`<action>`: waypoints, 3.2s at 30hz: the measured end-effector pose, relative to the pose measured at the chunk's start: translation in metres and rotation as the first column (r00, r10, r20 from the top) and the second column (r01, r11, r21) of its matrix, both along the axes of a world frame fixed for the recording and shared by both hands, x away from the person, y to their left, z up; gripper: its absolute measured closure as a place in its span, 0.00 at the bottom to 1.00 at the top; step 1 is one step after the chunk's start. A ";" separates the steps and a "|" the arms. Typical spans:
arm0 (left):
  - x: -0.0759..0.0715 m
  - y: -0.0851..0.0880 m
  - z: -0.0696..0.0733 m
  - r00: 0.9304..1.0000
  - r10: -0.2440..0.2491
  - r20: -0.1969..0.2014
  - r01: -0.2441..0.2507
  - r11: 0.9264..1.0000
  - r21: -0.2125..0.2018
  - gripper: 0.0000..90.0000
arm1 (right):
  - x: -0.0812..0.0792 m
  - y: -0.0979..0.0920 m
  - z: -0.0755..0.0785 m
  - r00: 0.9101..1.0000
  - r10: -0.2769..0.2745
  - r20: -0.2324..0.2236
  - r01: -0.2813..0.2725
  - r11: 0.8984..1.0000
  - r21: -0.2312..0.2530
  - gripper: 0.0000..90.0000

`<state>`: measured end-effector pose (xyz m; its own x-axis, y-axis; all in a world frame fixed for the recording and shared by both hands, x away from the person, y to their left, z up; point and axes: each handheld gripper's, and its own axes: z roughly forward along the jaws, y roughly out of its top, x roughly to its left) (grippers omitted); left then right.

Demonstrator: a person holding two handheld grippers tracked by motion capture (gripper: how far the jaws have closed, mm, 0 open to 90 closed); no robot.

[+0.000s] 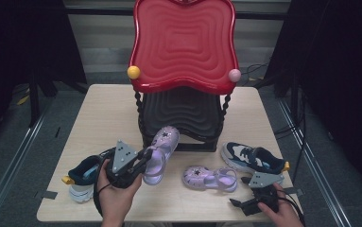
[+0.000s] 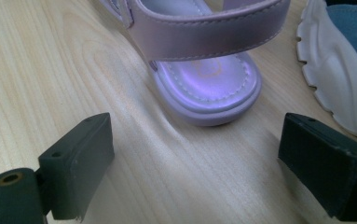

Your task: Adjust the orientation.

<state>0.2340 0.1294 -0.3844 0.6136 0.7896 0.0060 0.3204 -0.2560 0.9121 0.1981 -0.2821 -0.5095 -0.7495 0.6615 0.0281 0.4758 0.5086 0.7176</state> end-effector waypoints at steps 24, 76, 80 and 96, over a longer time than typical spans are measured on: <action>0.018 -0.024 0.008 0.997 0.066 0.049 -0.064 0.997 -0.049 0.92 | 0.000 0.000 0.000 1.000 0.001 0.001 -0.001 1.000 0.000 0.11; 0.061 -0.049 0.008 0.960 0.256 0.116 -0.237 0.959 -0.159 0.91 | 0.000 0.000 0.000 1.000 0.000 0.001 0.000 1.000 0.000 0.11; 0.065 -0.051 0.009 0.956 0.267 0.124 -0.245 0.955 -0.168 0.91 | 0.000 0.000 0.000 1.000 0.000 0.001 0.000 1.000 0.000 0.11; 0.080 -0.060 0.007 0.948 0.294 0.124 -0.272 0.948 -0.165 0.91 | 0.000 0.000 0.000 1.000 0.001 0.002 -0.001 1.000 0.000 0.11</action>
